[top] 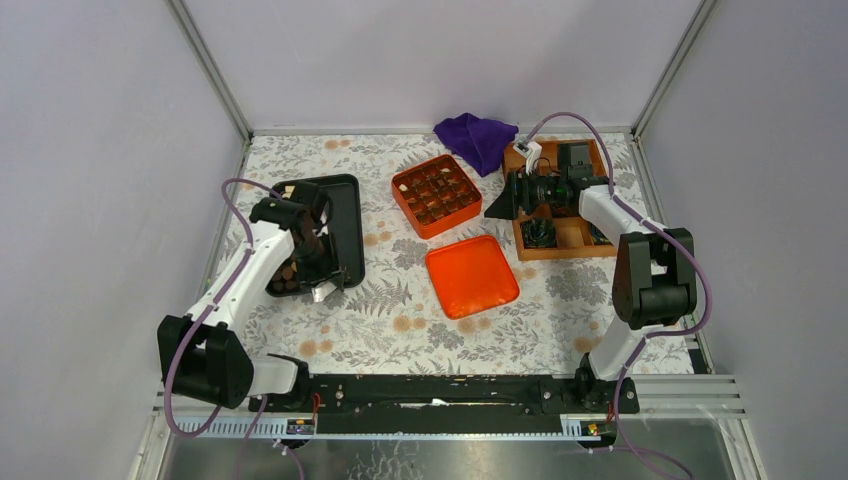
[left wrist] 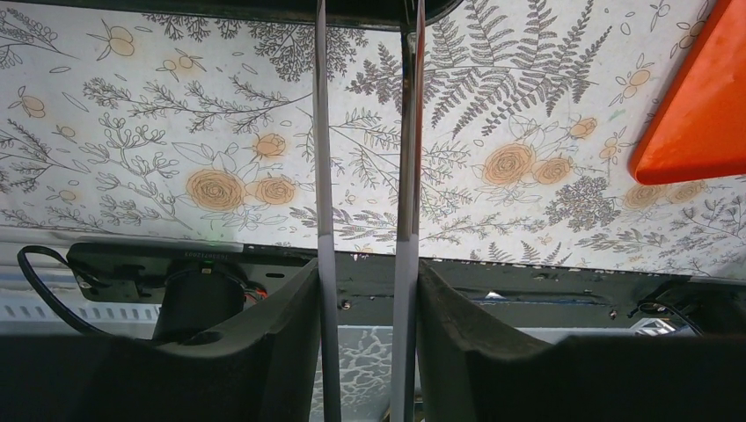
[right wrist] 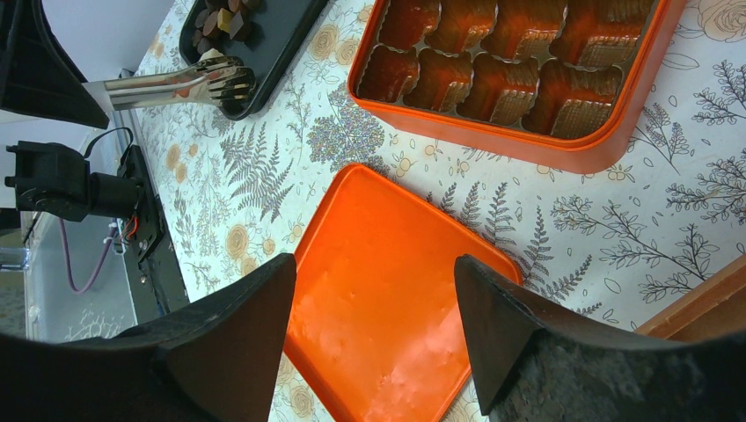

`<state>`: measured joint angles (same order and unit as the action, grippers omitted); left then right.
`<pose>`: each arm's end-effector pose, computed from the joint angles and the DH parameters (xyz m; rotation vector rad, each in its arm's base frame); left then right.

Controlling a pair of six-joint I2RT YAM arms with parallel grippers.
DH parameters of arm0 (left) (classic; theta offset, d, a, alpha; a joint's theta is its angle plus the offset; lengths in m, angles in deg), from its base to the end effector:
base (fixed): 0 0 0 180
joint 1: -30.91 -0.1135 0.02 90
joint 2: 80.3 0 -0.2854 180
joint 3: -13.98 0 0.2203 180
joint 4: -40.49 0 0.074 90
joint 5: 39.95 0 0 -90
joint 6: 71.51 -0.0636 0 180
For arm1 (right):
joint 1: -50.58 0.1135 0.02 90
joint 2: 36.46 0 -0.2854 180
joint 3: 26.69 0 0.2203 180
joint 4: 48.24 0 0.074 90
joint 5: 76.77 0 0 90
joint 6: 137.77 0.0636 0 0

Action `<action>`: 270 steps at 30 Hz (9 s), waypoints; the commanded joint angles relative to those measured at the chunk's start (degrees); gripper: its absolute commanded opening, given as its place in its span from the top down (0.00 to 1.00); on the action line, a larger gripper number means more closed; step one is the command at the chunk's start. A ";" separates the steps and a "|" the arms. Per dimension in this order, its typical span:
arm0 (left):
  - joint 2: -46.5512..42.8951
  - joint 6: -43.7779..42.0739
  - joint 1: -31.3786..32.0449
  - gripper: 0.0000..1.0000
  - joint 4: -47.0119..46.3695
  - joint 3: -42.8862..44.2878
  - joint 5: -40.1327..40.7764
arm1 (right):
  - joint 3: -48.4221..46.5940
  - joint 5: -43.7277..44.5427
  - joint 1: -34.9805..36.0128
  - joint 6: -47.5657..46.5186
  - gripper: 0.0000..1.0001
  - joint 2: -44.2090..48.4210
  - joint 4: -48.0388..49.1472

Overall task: Pack the chocolate
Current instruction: Pick up the fake chocolate from the plate, then place the fake chocolate in the packing box, then pick up the fake chocolate from the plate, then place the fake chocolate in the packing box.

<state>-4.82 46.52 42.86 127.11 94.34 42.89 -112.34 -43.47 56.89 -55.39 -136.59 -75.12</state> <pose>0.1819 -0.0466 0.2728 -0.4114 3.0105 -0.2536 0.3572 0.0930 0.2674 -0.7485 1.9840 1.1009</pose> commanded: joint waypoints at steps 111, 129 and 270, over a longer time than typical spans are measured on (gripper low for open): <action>-1.33 -3.74 0.58 0.55 -24.85 7.77 11.27 | -4.52 35.46 -0.32 -2.30 0.01 4.49 -2.92; 2.60 -3.59 -11.94 0.54 -19.50 1.71 7.42 | -3.75 26.74 -0.33 3.22 0.00 2.24 -1.15; 28.14 -8.84 13.21 0.55 -22.17 32.58 8.07 | -3.81 22.78 -0.30 2.78 0.00 1.42 -1.96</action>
<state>24.93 37.80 55.51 105.80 124.79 48.79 -114.70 -19.41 56.82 -52.53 -135.85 -78.38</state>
